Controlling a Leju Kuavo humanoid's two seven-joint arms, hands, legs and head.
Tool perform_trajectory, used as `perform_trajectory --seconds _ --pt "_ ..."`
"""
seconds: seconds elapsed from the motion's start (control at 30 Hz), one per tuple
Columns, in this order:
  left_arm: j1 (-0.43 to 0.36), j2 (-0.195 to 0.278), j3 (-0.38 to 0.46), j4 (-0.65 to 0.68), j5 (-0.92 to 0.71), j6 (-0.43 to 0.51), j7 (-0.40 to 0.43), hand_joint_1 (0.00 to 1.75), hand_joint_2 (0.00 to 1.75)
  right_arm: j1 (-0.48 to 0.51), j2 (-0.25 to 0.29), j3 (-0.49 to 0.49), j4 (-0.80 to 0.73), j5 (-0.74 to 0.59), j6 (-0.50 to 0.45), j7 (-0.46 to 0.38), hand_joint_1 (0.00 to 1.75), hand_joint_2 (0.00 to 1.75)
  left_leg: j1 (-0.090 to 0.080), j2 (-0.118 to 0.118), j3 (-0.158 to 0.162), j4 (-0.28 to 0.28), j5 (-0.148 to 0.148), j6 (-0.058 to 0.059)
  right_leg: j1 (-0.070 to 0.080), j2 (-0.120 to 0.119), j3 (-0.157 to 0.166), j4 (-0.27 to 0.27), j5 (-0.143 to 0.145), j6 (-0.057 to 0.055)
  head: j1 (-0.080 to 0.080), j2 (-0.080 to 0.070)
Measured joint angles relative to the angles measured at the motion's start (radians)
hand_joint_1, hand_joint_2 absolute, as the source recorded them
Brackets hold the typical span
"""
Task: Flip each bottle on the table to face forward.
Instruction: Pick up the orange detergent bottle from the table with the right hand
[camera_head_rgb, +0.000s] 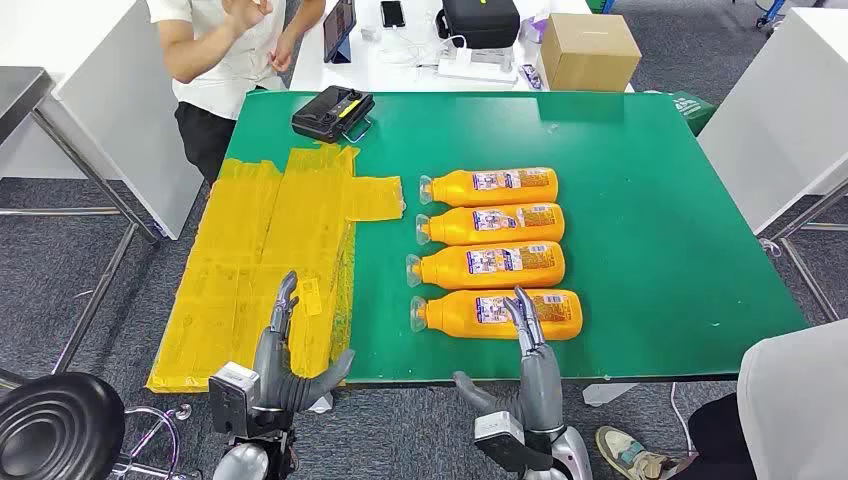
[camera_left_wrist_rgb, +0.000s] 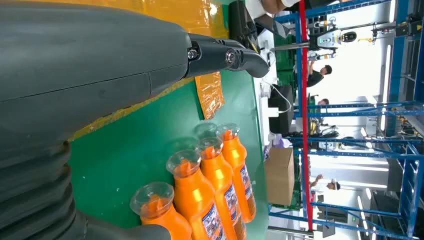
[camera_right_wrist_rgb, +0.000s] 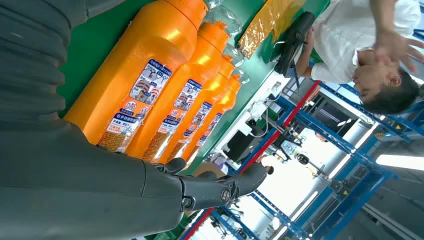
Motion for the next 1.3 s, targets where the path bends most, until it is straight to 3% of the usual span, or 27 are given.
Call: perform_trajectory --seconds 1.2,1.27,1.3 --pt "0.000 0.000 -0.001 0.000 0.000 -0.001 0.000 0.00 1.75 0.000 -0.006 0.008 0.000 0.003 0.000 0.001 0.00 1.75 0.000 0.000 0.000 0.000 0.000 0.000 0.000 0.000 0.000 0.000 0.000 0.000 0.000 0.000" --pt "-0.004 0.000 -0.004 0.002 0.008 -0.025 0.007 0.00 1.75 -0.014 -0.017 0.011 0.007 0.048 0.022 0.047 0.00 1.75 0.000 0.000 0.000 0.000 0.000 0.000 0.000 0.000 0.000 0.000 0.000 0.000 0.000 0.000" --pt "-0.013 -0.002 -0.009 0.008 0.014 -0.046 0.013 0.00 1.75 -0.041 -0.037 0.020 0.027 0.116 0.037 0.109 0.00 1.75 0.000 0.000 0.000 0.000 0.000 0.000 0.000 0.000 0.000 0.000 0.001 0.001 -0.001 0.000"
